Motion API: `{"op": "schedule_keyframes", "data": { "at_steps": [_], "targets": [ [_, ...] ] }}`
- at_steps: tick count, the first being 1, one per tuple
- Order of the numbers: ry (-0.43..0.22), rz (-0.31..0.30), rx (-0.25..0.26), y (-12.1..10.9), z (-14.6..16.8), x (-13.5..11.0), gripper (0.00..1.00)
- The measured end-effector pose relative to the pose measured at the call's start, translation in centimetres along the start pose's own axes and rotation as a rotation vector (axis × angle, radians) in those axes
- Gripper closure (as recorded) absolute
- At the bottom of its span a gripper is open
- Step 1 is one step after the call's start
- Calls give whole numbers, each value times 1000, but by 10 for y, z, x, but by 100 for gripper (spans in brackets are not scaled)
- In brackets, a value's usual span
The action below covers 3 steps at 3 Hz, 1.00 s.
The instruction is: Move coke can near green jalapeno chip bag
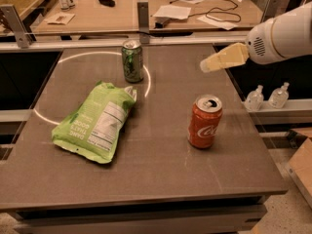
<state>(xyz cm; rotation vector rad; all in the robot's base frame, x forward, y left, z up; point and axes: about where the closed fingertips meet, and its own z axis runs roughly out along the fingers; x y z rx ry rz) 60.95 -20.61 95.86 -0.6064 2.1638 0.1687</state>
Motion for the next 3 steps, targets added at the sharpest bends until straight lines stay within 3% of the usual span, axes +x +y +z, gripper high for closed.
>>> {"op": "schedule_keyframes", "data": {
  "at_steps": [2,3],
  "targets": [
    [-20,-19,-14,2,4,-3,0],
    [-74,-30,-107,11,12,-9,0]
  ]
}}
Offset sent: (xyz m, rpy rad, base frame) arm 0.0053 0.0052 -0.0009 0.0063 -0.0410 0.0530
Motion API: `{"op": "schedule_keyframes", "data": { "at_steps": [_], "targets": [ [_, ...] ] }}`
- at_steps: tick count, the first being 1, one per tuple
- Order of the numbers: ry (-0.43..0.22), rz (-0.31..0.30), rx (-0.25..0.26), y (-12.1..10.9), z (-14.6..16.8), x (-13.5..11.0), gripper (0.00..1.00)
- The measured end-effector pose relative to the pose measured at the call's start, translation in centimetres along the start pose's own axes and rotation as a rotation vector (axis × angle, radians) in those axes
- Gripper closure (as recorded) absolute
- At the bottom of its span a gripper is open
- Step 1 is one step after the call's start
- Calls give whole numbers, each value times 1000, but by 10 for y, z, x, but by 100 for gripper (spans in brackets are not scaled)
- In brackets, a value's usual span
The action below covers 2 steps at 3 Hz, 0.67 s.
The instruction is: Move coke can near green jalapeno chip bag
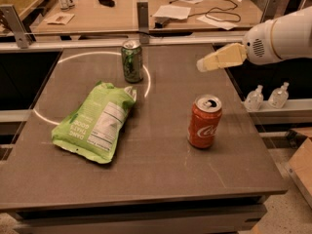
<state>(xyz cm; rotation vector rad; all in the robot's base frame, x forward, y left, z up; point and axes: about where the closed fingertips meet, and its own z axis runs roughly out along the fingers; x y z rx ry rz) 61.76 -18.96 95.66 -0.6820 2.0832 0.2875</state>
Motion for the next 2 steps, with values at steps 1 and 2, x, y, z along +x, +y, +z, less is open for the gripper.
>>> {"op": "schedule_keyframes", "data": {
  "at_steps": [1,2],
  "targets": [
    [-85,-44,-169,23,17,-12,0],
    [-124,-149,-272,48,33,-20,0]
  ]
}}
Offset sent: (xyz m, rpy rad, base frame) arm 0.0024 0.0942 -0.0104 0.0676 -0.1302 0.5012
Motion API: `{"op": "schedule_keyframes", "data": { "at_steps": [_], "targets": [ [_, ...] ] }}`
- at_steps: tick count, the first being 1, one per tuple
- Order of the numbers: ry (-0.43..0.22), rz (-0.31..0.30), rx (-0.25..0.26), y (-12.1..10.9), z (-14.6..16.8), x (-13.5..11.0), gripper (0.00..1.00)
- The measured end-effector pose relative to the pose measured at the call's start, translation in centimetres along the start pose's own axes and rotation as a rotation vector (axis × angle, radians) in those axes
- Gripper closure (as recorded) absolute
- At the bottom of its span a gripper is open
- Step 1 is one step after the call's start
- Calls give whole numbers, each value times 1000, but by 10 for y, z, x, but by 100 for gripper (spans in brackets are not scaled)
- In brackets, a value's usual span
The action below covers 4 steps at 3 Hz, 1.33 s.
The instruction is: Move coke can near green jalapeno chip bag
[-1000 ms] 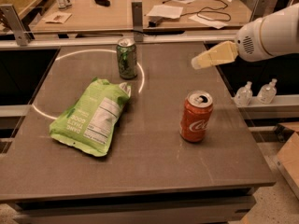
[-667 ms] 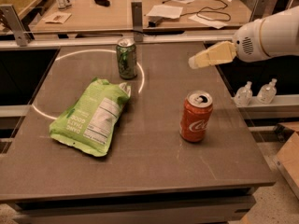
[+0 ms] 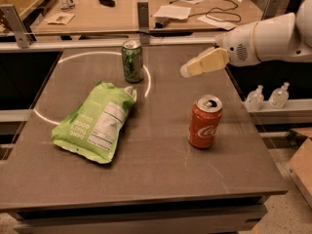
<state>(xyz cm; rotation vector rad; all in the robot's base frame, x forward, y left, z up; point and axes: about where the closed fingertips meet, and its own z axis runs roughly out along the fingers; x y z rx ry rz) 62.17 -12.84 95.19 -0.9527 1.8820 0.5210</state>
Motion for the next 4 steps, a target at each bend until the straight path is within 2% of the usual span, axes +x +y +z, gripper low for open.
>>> {"op": "schedule_keyframes", "data": {
  "at_steps": [1,2,3,4],
  "targets": [
    [19,-103,-59,17,24,-3,0],
    [41,-161,-83,29,46,-4,0],
    [56,-177,-106,40,68,-8,0],
    [69,-156,-146,47,93,-18,0]
  ]
}}
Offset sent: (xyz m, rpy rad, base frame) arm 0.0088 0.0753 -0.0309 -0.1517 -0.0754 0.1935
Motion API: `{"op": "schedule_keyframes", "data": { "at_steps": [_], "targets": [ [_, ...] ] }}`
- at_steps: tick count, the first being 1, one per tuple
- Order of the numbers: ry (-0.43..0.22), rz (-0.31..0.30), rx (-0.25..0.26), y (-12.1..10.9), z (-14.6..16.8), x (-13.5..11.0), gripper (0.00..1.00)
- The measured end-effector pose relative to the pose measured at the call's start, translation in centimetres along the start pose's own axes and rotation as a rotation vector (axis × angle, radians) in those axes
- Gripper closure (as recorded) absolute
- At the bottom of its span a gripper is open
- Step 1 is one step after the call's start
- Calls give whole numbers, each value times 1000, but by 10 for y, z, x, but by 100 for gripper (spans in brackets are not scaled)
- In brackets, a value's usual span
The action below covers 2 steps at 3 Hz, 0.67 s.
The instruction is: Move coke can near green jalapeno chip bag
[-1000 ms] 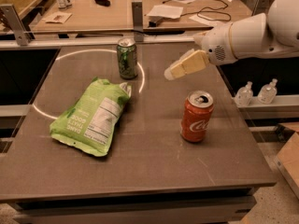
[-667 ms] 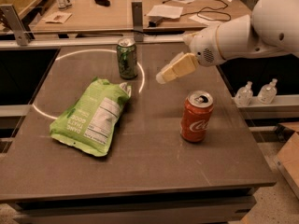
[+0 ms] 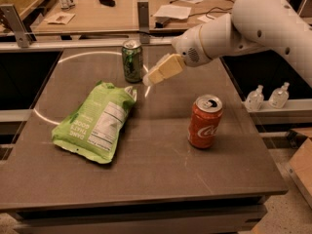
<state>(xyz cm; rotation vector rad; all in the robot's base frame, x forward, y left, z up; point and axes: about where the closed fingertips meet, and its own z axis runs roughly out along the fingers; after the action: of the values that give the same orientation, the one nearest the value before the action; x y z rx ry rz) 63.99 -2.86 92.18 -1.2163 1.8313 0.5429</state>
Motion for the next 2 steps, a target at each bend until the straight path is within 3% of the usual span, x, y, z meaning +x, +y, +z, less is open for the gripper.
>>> {"op": "schedule_keyframes", "data": {
  "at_steps": [2],
  "targets": [
    [24,27,-45,-16,38,-13,0]
  ]
}}
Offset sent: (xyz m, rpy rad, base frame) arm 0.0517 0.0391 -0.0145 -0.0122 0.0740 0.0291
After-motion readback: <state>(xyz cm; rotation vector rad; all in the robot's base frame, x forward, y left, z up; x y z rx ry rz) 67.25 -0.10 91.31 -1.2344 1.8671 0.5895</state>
